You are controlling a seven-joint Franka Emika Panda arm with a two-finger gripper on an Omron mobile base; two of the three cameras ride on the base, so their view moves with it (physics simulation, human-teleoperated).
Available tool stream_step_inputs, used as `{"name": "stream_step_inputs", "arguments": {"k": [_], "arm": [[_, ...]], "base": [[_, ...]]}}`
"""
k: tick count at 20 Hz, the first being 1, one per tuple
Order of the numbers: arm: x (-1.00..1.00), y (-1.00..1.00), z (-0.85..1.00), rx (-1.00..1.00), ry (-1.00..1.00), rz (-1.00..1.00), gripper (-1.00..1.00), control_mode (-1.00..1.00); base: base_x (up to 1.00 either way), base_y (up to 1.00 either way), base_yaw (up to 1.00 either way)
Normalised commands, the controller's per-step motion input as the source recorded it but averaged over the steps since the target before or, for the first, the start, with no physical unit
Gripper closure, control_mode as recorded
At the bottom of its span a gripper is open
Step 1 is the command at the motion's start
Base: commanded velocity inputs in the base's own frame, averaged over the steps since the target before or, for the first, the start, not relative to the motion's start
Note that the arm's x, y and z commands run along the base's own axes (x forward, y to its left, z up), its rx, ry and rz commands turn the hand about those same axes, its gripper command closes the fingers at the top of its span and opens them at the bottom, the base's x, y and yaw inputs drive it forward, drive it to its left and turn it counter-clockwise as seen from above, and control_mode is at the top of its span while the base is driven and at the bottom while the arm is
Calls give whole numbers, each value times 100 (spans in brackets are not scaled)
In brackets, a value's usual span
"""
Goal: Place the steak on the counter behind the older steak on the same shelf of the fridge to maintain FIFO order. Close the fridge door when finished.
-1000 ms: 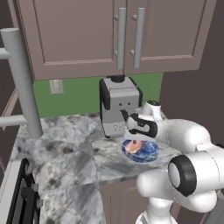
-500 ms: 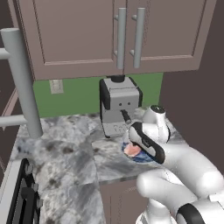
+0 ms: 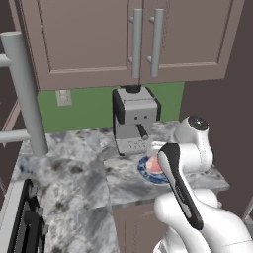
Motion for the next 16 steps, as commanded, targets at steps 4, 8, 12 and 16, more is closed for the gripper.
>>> {"name": "stream_step_inputs", "arguments": {"k": [4,8,12,16], "arm": [[-60,-4,79,0,-4,-2,100,-100],[-38,-2,69,1,-2,0,100,-100],[-41,-17,33,0,-5,-1,100,-100],[-18,-4,1,0,-1,0,100,-100]], "base": [[0,0,0],[0,0,0],[0,0,0],[0,0,0]]}}
